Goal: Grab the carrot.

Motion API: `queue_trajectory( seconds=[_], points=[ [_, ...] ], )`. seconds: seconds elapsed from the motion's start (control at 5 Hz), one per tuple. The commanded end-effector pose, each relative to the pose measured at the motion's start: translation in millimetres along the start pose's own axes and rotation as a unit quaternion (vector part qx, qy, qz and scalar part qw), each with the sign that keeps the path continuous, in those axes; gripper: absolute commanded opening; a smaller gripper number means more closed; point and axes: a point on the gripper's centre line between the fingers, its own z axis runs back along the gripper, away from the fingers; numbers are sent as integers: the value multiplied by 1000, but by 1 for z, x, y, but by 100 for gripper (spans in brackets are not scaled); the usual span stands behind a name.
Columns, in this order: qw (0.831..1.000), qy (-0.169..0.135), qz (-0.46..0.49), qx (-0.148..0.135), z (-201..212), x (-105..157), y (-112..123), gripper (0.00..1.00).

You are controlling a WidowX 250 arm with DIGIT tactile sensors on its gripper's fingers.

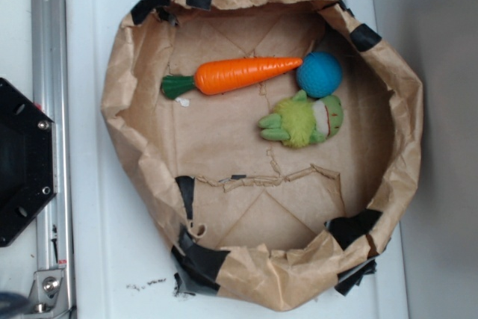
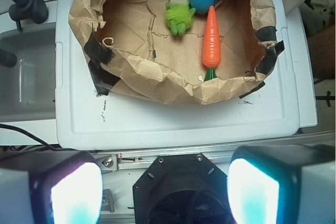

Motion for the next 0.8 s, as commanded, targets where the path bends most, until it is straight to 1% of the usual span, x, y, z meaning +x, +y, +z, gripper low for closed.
queue_trajectory(
  seconds=[0.0,0.2,0.4,0.6],
  points=[
    [1000,0,0,0,0,0,0,100],
    [999,27,21,-19,-34,46,33,100],
    [998,37,37,-17,-64,92,51,100],
    [996,87,32,8,-116,129,66,100]
  ],
)
